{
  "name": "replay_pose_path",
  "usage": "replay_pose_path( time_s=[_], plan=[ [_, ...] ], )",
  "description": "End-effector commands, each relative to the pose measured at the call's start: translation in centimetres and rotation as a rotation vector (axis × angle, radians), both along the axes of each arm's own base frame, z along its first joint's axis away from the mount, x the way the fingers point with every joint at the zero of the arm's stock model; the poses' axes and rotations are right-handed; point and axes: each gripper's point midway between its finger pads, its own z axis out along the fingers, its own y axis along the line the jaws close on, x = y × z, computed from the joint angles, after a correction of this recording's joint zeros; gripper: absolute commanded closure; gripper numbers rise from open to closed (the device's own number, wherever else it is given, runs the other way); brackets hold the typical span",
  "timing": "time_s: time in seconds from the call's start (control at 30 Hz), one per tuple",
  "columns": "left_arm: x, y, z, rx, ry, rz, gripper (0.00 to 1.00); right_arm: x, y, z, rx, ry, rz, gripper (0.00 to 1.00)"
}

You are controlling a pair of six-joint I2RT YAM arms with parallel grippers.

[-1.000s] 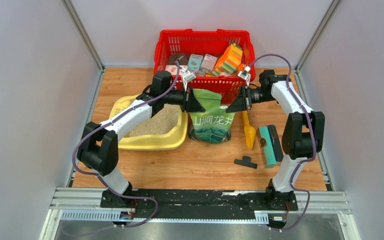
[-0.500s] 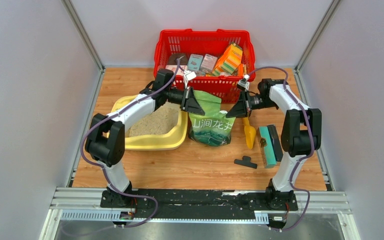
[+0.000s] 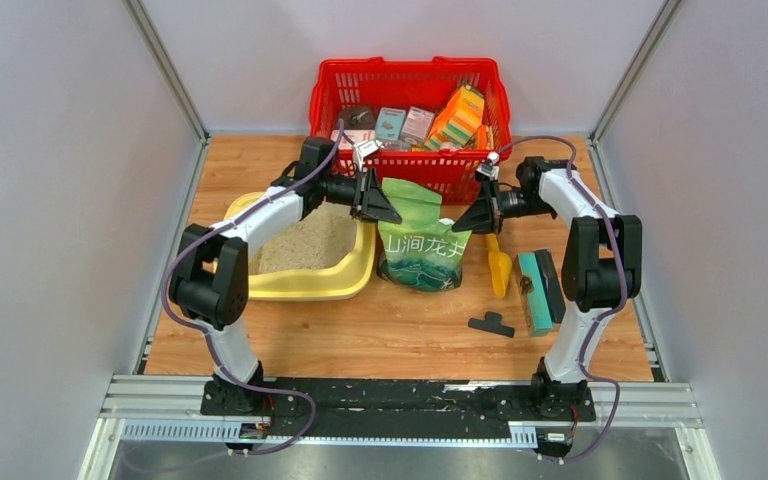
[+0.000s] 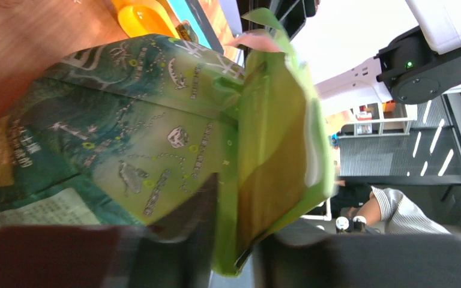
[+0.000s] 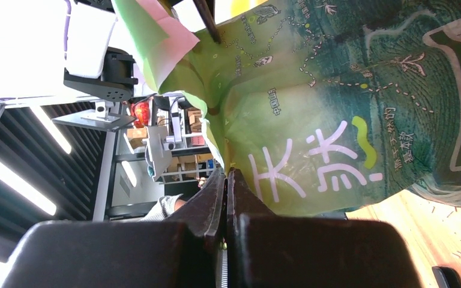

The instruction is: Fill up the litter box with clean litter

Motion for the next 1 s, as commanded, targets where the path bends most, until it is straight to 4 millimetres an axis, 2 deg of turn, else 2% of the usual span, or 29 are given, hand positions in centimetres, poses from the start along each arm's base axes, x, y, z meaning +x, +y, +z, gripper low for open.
replay_pose_path(
  time_s=[0.0, 0.03, 0.07, 0.1, 0.13, 0.17, 0.23, 0.3, 0.33, 0.37, 0.4, 0.53, 0.57, 0.6, 0.63, 0.67, 0.7, 0.73, 0.8, 0.97],
  plan=[
    [-0.3, 1.7, 2.3, 0.051, -0.159, 0.014, 0.58, 0.5, -0.4, 5.1, 0.199, 0.238, -0.041, 1.00],
    [-0.2, 2.1, 3.1, 0.075, -0.225, 0.010, 0.52, 0.5, -0.2, 5.0, 0.199, 0.227, -0.033, 1.00],
    [-0.3, 2.6, 3.1, 0.101, -0.374, -0.025, 0.51, 0.5, -0.1, 5.1, 0.199, 0.217, -0.027, 1.00],
    [-0.8, 3.6, 2.3, 0.179, -0.373, -0.025, 0.51, 0.4, 0.1, 5.2, 0.198, 0.213, -0.020, 1.00],
    [-0.6, 4.1, 2.7, 0.211, -0.448, -0.034, 0.50, 0.3, 0.3, 5.3, 0.198, 0.203, -0.011, 1.00],
    [-0.3, 5.1, 2.7, 0.264, -0.612, -0.059, 0.47, 0.3, 0.4, 5.2, 0.197, 0.212, -0.008, 1.00],
    [-0.3, 6.2, 2.4, 0.320, -0.741, -0.078, 0.46, 0.3, 0.4, 5.1, 0.196, 0.217, -0.007, 1.00],
    [0.7, 7.0, 3.9, 0.349, -0.972, -0.064, 0.44, 0.1, 0.4, 5.0, 0.196, 0.220, -0.005, 1.00],
    [0.6, 7.2, 3.5, 0.350, -1.064, -0.098, 0.42, 0.2, 0.4, 4.9, 0.196, 0.228, -0.006, 1.00],
    [0.3, 7.3, 4.5, 0.340, -1.141, -0.102, 0.39, 0.1, 0.4, 4.9, 0.196, 0.226, -0.004, 1.00],
    [0.7, 7.0, 5.1, 0.334, -1.221, -0.099, 0.38, 0.2, 0.4, 4.9, 0.196, 0.223, -0.005, 1.00],
    [0.0, 4.9, 6.6, 0.282, -1.485, -0.239, 0.37, 0.2, 0.5, 5.0, 0.196, 0.209, 0.002, 1.00],
    [-0.5, 3.5, 6.1, 0.249, -1.502, -0.298, 0.37, 0.2, 0.5, 5.0, 0.196, 0.209, 0.002, 1.00],
    [-1.0, 3.1, 5.6, 0.243, -1.498, -0.346, 0.37, 0.1, 0.6, 5.0, 0.196, 0.210, 0.003, 1.00],
    [-0.6, 2.0, 5.7, 0.224, -1.545, -0.395, 0.37, 0.0, 0.6, 4.9, 0.195, 0.212, 0.005, 1.00],
    [-1.2, 0.9, 5.5, 0.198, -1.555, -0.438, 0.37, 0.0, 0.6, 4.9, 0.195, 0.220, 0.005, 1.00],
    [-1.4, 0.3, 5.7, 0.186, -1.564, -0.465, 0.37, 0.0, 0.6, 4.8, 0.195, 0.221, 0.005, 1.00],
    [-1.3, -0.5, 4.8, 0.178, -1.564, -0.496, 0.37, -0.1, 0.6, 4.6, 0.195, 0.229, 0.003, 1.00],
    [-1.7, -1.9, 4.3, 0.155, -1.579, -0.534, 0.37, -0.2, 0.6, 4.5, 0.194, 0.233, 0.004, 1.00],
    [-1.5, -3.9, 2.6, 0.144, -1.613, -0.580, 0.37, -0.3, 0.6, 4.6, 0.195, 0.223, 0.005, 1.00]
  ],
)
